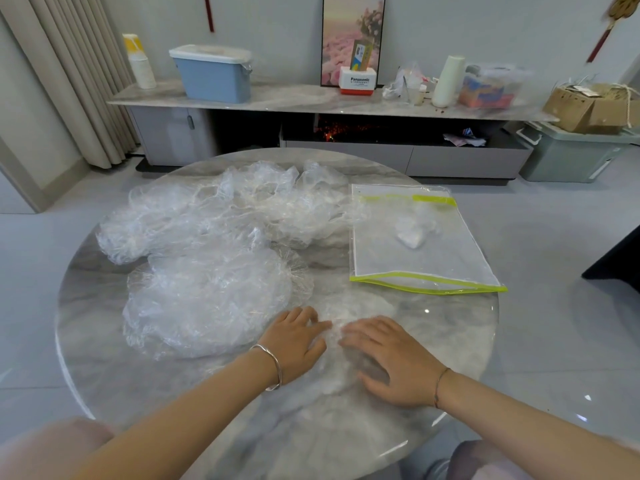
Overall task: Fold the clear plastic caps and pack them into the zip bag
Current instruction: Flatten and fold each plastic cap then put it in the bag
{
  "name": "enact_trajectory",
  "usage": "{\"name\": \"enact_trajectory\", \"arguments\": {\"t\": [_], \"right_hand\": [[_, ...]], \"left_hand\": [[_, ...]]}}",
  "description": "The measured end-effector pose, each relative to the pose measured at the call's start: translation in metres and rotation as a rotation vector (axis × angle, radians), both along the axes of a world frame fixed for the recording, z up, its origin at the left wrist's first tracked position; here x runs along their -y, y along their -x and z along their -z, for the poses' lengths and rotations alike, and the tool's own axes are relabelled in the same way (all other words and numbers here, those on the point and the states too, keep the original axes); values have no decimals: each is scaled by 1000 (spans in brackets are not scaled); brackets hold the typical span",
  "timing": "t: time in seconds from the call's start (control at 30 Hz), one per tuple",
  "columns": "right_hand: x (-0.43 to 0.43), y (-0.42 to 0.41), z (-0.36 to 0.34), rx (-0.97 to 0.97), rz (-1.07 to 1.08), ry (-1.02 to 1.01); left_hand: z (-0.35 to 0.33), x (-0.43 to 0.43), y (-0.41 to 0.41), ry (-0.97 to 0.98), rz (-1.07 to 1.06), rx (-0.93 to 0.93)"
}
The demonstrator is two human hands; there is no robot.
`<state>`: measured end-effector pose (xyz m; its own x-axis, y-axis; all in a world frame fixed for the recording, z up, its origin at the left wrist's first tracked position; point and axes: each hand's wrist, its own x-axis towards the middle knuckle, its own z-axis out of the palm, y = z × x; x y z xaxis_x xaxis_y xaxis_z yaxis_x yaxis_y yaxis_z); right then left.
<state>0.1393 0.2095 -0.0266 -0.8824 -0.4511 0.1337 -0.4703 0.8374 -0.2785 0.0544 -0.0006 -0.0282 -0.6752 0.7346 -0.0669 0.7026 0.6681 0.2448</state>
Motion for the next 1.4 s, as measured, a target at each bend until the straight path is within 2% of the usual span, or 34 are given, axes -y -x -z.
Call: {"name": "enact_trajectory", "arguments": {"t": [0.13, 0.2, 0.3, 0.37, 0.43, 0.53, 0.67, 0.73, 0.77, 0.87, 0.9, 1.03, 1.13, 1.2, 1.27, 1.3, 1.33, 1.4], "right_hand": [[1, -6, 8, 106, -31, -62], [2, -5, 13, 72, -15, -90], [5, 2, 14, 2, 30, -13], [7, 7, 11, 69, 150, 160], [9, 11, 3, 212, 333, 435], [13, 19, -8, 309, 532, 794], [11, 25, -7, 417, 704, 931], [12, 24, -6, 377, 761, 865], [14, 22, -7, 296, 752, 807], [12, 16, -10, -89, 514, 507], [11, 15, -9, -141, 419, 390], [8, 15, 7, -57, 172, 7], [8, 15, 18, 107, 134, -138], [5, 17, 21, 203, 156, -162], [5, 19, 22, 241, 162, -157], [6, 20, 23, 250, 162, -161], [6, 21, 23, 256, 163, -166], [9, 23, 23, 256, 172, -165]], "left_hand": [[-2, 5, 0, -5, 8, 29], [-2, 6, 0, 1, 33, 14], [-1, 8, -1, 27, 92, 11], [-2, 9, 0, -2, 104, 56], [-7, 11, 1, -56, 76, 113], [-9, 8, 4, -92, 25, 131], [0, 1, 5, -231, -130, 165], [0, -1, 2, -270, -220, 264], [1, -2, 1, -288, -264, 326], [3, -6, -1, -310, -350, 391], [4, -7, 0, -307, -365, 390], [5, -9, 4, -298, -394, 418], [1, -9, 0, -293, -395, 376], [0, -8, -4, -249, -356, 220], [0, -7, -8, -211, -190, -111], [-1, -7, -10, -181, -81, -203], [-1, -8, -11, -92, -6, -264], [3, -7, -15, 104, 96, -213]]}}
